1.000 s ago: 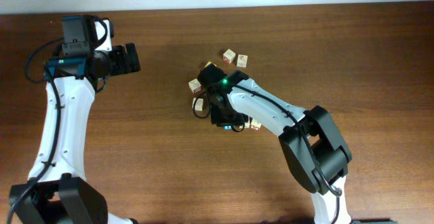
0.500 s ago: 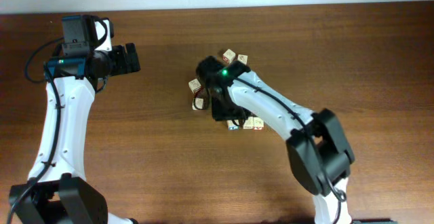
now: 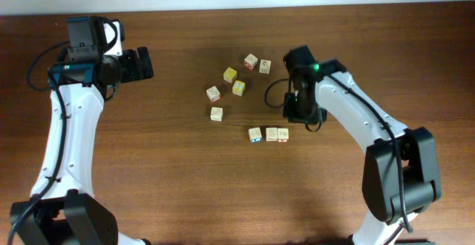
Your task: Rotate 3 blocks
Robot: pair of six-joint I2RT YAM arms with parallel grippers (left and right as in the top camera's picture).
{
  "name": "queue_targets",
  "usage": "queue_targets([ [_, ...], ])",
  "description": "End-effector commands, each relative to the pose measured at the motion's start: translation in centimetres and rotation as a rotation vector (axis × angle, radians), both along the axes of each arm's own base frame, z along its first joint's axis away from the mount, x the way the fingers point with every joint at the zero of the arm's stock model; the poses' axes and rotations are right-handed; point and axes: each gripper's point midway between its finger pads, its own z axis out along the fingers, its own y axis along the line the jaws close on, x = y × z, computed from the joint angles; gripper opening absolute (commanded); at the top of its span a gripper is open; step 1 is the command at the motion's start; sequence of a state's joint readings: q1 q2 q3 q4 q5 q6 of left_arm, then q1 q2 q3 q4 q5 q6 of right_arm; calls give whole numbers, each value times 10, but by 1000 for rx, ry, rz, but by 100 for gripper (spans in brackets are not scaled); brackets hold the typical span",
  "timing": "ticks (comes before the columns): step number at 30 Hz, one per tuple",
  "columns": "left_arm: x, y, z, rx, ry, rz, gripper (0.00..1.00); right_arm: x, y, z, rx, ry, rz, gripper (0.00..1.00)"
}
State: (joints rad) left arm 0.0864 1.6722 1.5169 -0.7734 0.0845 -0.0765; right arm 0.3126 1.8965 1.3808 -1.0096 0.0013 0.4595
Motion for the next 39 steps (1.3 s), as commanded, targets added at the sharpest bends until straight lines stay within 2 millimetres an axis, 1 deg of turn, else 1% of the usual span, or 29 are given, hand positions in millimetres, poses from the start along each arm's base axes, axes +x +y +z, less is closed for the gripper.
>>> queue_targets([
  [1,3,2,6,-1,-14,16,99,-17,6,-24,45,51,20,27],
  [2,3,2,6,-1,-14,16,99,-19,8,-29,63,53,21,27],
  [4,4,2,6,-1,-15,16,99,-20,15,-33,104,50,22,27],
  [8,4,2,6,-1,-15,16,99,-17,30,-32,182,43,30,27],
  [9,3,2,6,-1,-14,16,99,-16,33,-32,184,34,37,25],
  [12,4,2,6,-1,-15,16,99,-13,44,-31,192,7,67,25],
  [14,4,2,6,-1,-15,16,99,-12,48,-31,195,-2,80,25],
  [16,4,2,6,-1,-15,16,99,-13,49,-31,192,-2,82,25],
  [17,3,2,6,-1,-14,16,99,-12,49,-30,193,-7,89,27],
  [18,4,2,6,-1,-15,16,99,-9,50,-25,193,-12,105,30],
  [19,3,2,6,-1,-14,16,99,-7,51,-21,193,-16,107,31],
  [20,4,2,6,-1,-15,16,99,3,54,-8,195,-42,114,30],
  [21,4,2,6,-1,-15,16,99,9,56,-2,200,-58,116,31],
  [22,4,2,6,-1,-15,16,99,20,65,9,216,-102,125,30],
  [24,4,2,6,-1,-15,16,99,29,80,12,242,-149,103,30],
  [26,3,2,6,-1,-14,16,99,33,93,9,239,-172,65,30],
  [28,3,2,6,-1,-14,16,99,32,97,2,181,-188,44,30],
  [32,4,2,6,-1,-15,16,99,27,100,-10,94,-196,41,30],
  [36,4,2,6,-1,-15,16,99,23,99,-31,70,-153,45,30],
  [39,3,2,6,-1,-14,16,99,22,101,-31,77,-149,48,29],
])
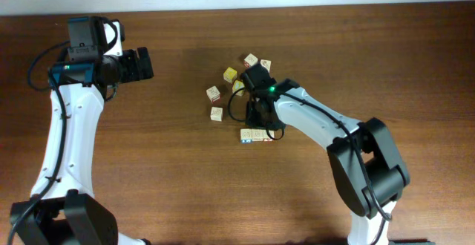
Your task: Rotate 3 blocks
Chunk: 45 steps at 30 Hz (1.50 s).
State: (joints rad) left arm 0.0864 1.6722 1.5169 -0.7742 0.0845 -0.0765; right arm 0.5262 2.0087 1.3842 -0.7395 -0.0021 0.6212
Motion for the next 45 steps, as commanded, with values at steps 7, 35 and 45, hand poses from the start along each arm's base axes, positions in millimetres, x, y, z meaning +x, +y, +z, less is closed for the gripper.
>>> queue_targets([
  [7,4,2,6,-1,-16,16,99,-5,2,0,-1,24,17,29],
  [35,4,2,6,-1,-15,16,99,-5,15,7,6,7,119,4],
  [45,4,2,6,-1,-15,16,99,-6,13,7,2,14,117,5],
])
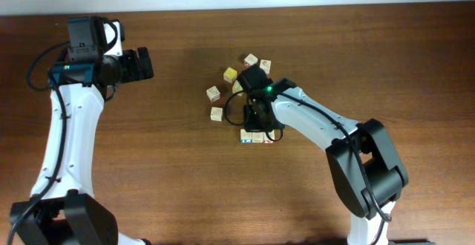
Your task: Rotate 3 blocks
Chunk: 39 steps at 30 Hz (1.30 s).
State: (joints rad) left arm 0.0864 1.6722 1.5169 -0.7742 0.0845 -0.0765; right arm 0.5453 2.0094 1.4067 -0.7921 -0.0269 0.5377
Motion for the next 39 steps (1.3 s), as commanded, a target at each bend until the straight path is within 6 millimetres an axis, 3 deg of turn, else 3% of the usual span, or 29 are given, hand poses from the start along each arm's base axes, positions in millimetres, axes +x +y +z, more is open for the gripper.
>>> queue_targets([
  [1,4,2,6,-1,-15,16,99,7,6,4,16,-24,8,5],
  [6,4,2,6,-1,-15,16,99,27,28,26,97,-102,130,12],
  [16,4,2,6,-1,-15,16,99,-1,80,26,148,-110,269,12],
  [20,4,2,6,-1,-15,16,99,-7,65,1,79,-39,207,12],
  [30,4,2,6,-1,-15,16,99,-10,47,-2,34,2,157,12],
  [32,4,2,6,-1,-15,16,99,-6,53,9,63,-17,193,12],
  [33,4,2,6,-1,-15,16,99,2,59,41,93,-75,222,12],
  [35,4,2,6,-1,-15,16,99,7,51,80,113,-123,224,11],
  [37,4,2,6,-1,-15,16,99,10,27,120,126,-172,200,12],
  [39,4,2,6,-1,-15,16,99,12,-20,148,115,-187,121,11],
])
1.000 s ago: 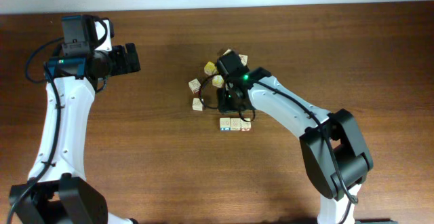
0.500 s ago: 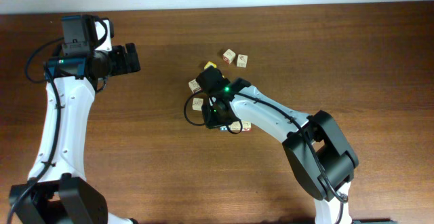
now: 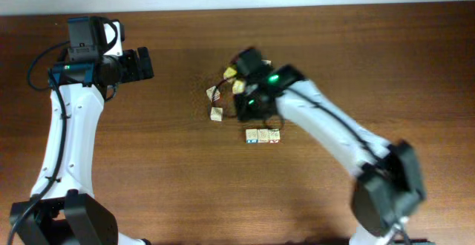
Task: Rotate 3 blocks
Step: 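Bring both grippers to either end of the three-block row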
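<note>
Three small blocks (image 3: pixel 263 135) lie side by side in a tight row at the table's middle. My right gripper (image 3: pixel 248 105) hangs just behind the row's left end. It is blurred and hidden under its own wrist, so its jaws cannot be read. Loose blocks lie behind it: one cream block (image 3: pixel 216 113), another (image 3: pixel 213 93) and a yellow one (image 3: pixel 230 73). More are partly covered by the arm. Far off at the left, my left gripper (image 3: pixel 142 64) is held over bare wood, its fingers apart and holding nothing.
The right arm (image 3: pixel 326 126) slants across the table from the lower right to the centre. The left arm (image 3: pixel 63 126) runs down the left side. The brown wooden table (image 3: pixel 148 185) reaches a pale wall at the back edge.
My right gripper has moved back from the row's left end toward the loose cluster, and the arm is now blurred. The row of three sits slightly farther right. The left arm is unchanged.
First my right gripper stood right of the row, whose left block sat slightly apart. Then it was over the row's left end, with the blocks closed up and shifted left. It stayed there, and now it is behind the row.
</note>
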Robot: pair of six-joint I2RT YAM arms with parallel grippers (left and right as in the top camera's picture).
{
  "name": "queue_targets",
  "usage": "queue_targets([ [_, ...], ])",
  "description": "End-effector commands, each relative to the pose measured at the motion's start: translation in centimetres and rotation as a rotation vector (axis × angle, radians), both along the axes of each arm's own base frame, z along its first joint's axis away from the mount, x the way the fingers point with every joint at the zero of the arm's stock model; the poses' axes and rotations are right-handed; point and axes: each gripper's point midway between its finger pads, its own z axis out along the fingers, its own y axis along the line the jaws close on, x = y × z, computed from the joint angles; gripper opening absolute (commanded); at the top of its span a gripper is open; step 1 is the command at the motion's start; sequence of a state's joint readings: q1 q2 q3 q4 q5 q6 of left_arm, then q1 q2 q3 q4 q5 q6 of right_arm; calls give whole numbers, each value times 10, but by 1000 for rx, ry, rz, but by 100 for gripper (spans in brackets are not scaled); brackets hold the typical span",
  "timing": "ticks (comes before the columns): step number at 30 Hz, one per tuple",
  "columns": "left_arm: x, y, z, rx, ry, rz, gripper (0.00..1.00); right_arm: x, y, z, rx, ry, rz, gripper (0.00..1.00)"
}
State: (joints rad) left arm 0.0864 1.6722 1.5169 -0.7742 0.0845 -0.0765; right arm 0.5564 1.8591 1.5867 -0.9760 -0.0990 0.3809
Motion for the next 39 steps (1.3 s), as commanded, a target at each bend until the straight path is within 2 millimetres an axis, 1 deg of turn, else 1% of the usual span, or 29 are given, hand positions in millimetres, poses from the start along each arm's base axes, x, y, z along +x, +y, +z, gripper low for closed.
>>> queue_targets([
  [1,4,2,6,-2,-15,16,99,11,-58,45,7,-55,-93,11],
  [2,4,1,6,-8,-16,11,99,11,-70,44,0,-42,-107,11],
  [3,2,-13,6,-74,-10,-38,99,13,-95,39,-22,-13,-130,11],
  [4,-6,-27,3,-139,20,-81,99,13,-107,35,-10,9,-135,11],
  [5,-14,-32,-2,-164,61,-91,99,11,-115,32,51,44,-115,11],
  [8,-22,-46,-5,-238,95,-135,99,9,-136,25,172,100,-146,11],
  [9,-24,-49,-7,-245,107,-141,100,6,-138,22,191,115,-145,11],
  [10,-26,-54,-10,-247,123,-150,65,2,-140,15,190,134,-154,11],
  [11,-29,-64,-17,-245,145,-171,19,-3,-141,3,189,155,-156,11],
  [12,-31,-71,-22,-246,159,-187,4,-6,-138,-5,201,167,-153,11],
  [13,-36,-85,-31,-244,187,-218,0,-10,-136,-12,215,179,-151,11],
  [14,-41,-99,-40,-243,213,-250,0,-14,-133,-26,240,194,-154,11],
  [16,-51,-123,-58,-240,268,-305,0,-19,-130,-41,262,206,-171,11],
  [17,-58,-139,-72,-236,303,-340,0,-21,-129,-50,270,210,-182,11],
  [18,-61,-149,-82,-237,325,-354,0,-22,-128,-56,278,210,-197,11],
  [21,-76,-183,-124,-245,400,-388,0,-21,-120,-64,284,193,-193,11],
  [22,-79,-191,-132,-244,411,-400,0,-20,-117,-67,286,188,-196,11],
  [23,-83,-203,-143,-237,429,-430,0,-20,-115,-71,287,186,-213,11],
  [24,-86,-210,-150,-235,445,-438,0,-22,-114,-74,282,190,-225,10],
  [25,-90,-217,-154,-238,461,-437,0,-23,-115,-77,270,198,-246,5],
  [28,-92,-222,-156,-245,471,-424,0,-23,-115,-80,272,192,-247,4],
  [30,-92,-223,-157,-257,482,-394,0,-24,-115,-88,279,182,-255,5],
  [32,-94,-225,-158,-256,488,-396,0,-25,-115,-95,285,172,-263,5],
  [39,-107,-237,-167,-249,503,-427,0,-28,-114,-104,296,162,-257,5],
])
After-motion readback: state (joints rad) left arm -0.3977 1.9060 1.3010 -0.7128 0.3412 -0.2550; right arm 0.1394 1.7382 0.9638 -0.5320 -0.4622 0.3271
